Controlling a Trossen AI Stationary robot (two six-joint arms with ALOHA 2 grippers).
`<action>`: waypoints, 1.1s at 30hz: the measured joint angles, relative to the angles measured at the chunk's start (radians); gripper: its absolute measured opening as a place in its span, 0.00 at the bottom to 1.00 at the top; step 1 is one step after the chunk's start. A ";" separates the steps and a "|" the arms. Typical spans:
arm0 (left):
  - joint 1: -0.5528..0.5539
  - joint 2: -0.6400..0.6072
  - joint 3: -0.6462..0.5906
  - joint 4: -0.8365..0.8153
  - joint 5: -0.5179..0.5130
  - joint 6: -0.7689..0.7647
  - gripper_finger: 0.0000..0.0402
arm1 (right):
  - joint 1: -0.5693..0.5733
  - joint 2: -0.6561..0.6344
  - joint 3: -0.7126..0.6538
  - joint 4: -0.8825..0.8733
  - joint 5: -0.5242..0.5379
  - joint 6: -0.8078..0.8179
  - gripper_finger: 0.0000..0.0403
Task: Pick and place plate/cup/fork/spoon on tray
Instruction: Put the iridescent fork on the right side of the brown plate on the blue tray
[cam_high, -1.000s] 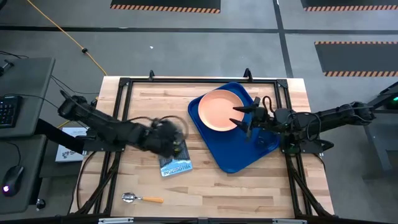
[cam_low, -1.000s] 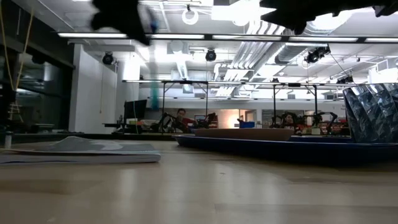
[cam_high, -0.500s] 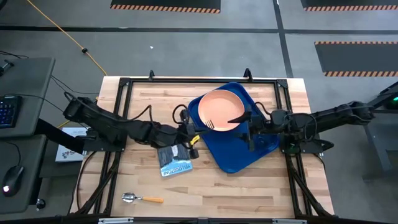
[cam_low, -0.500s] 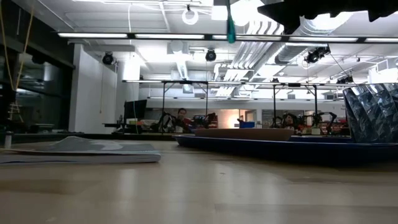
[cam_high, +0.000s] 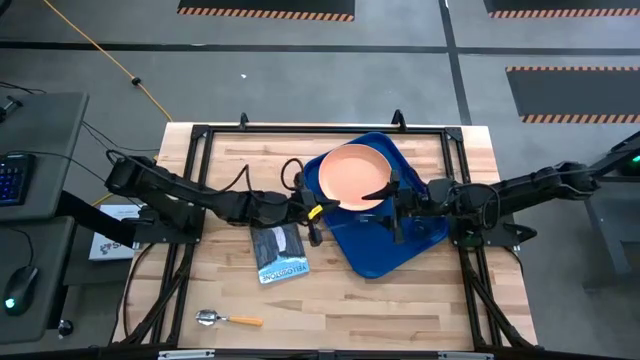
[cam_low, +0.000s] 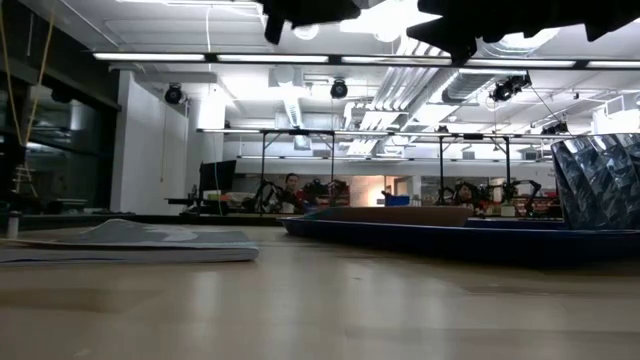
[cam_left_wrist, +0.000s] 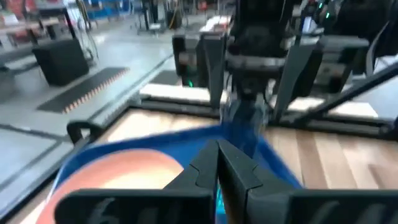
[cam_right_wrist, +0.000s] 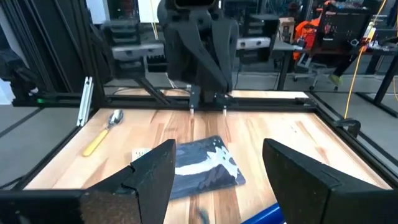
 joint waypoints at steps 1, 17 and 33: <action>0.003 0.003 -0.004 -0.002 0.009 -0.011 0.00 | 0.000 0.000 0.000 -0.003 0.000 0.000 0.58; -0.021 -0.038 -0.012 -0.064 0.000 0.020 0.00 | 0.000 0.000 0.000 -0.044 0.001 0.011 0.58; 0.051 0.024 -0.012 -0.383 0.289 -0.152 0.00 | 0.000 0.062 0.002 -0.124 -0.033 0.121 0.58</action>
